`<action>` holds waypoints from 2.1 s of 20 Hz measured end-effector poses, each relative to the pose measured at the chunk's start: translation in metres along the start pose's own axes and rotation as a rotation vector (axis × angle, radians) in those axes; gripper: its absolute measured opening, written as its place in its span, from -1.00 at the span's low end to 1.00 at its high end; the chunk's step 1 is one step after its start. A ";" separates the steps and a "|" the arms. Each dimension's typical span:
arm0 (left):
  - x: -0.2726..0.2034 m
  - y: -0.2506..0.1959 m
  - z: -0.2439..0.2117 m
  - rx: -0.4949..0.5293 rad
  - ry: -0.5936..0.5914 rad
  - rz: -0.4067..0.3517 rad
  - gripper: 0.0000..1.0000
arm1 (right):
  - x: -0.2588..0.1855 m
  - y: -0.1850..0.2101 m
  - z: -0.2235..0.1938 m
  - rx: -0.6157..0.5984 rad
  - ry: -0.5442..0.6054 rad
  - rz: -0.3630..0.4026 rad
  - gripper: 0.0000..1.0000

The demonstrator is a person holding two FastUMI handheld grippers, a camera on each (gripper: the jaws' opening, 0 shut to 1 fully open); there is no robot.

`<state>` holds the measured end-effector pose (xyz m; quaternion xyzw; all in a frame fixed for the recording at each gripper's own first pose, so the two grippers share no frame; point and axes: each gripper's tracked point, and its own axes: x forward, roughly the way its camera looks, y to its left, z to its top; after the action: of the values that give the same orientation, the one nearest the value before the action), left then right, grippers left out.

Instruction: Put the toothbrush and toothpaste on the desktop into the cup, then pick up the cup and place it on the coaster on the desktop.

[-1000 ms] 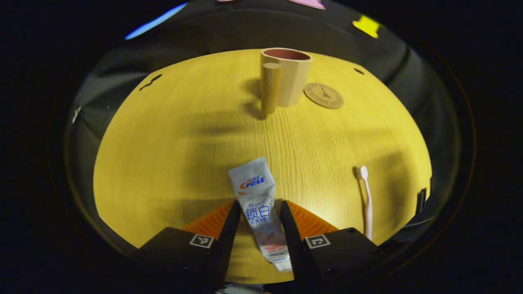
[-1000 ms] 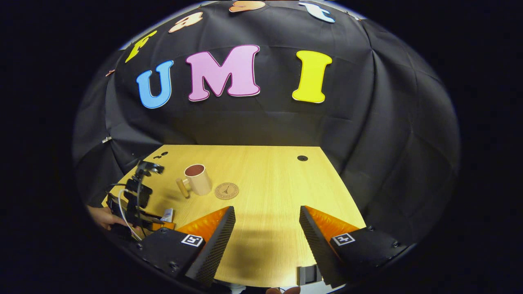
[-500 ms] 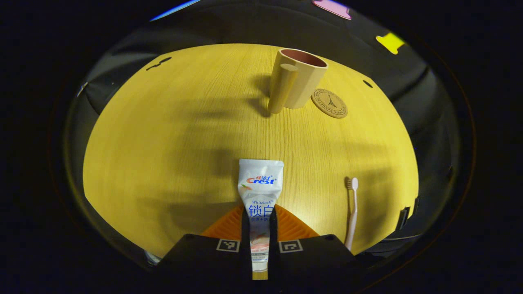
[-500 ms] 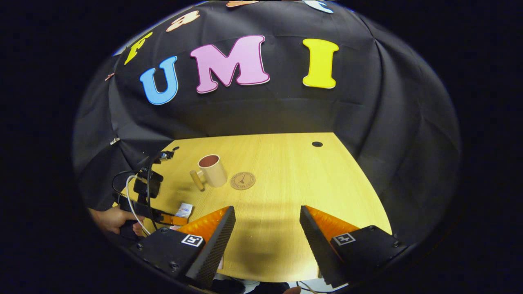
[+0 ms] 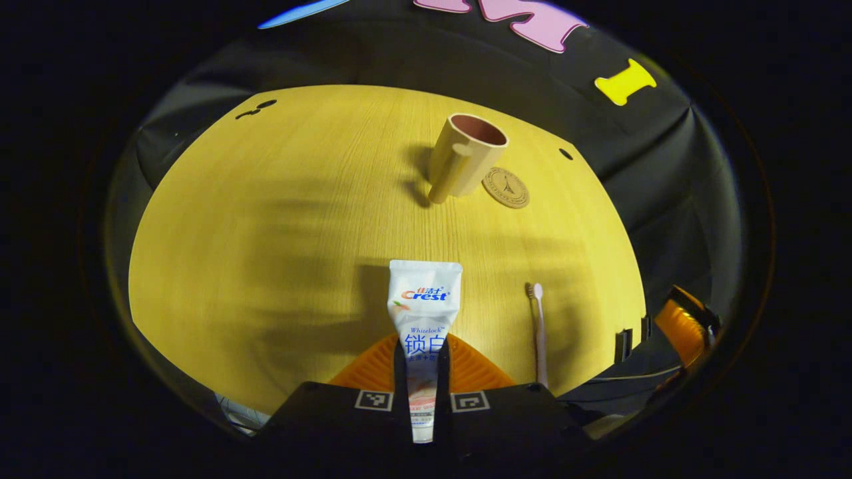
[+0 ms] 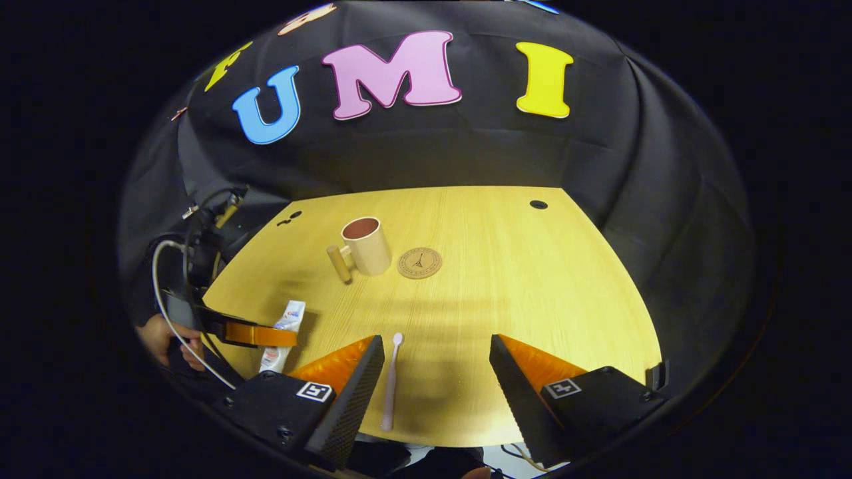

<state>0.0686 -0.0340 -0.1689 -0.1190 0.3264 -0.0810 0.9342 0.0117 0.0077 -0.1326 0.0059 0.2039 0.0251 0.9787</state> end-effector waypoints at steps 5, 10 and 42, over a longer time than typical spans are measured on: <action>-0.037 0.007 0.006 0.008 -0.034 -0.045 -0.65 | 0.024 0.024 -0.022 -0.024 0.081 -0.011 0.96; -0.056 0.031 -0.006 0.029 -0.024 -0.039 -0.65 | 0.049 0.035 -0.051 -0.024 0.176 -0.044 0.94; -0.087 0.059 -0.039 0.003 -0.046 -0.006 -0.65 | 0.073 0.037 -0.067 0.058 0.193 -0.038 -0.89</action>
<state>-0.0187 0.0361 -0.1633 -0.1204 0.3044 -0.0818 0.9414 0.0499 0.0483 -0.2223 0.0281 0.2980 0.0012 0.9542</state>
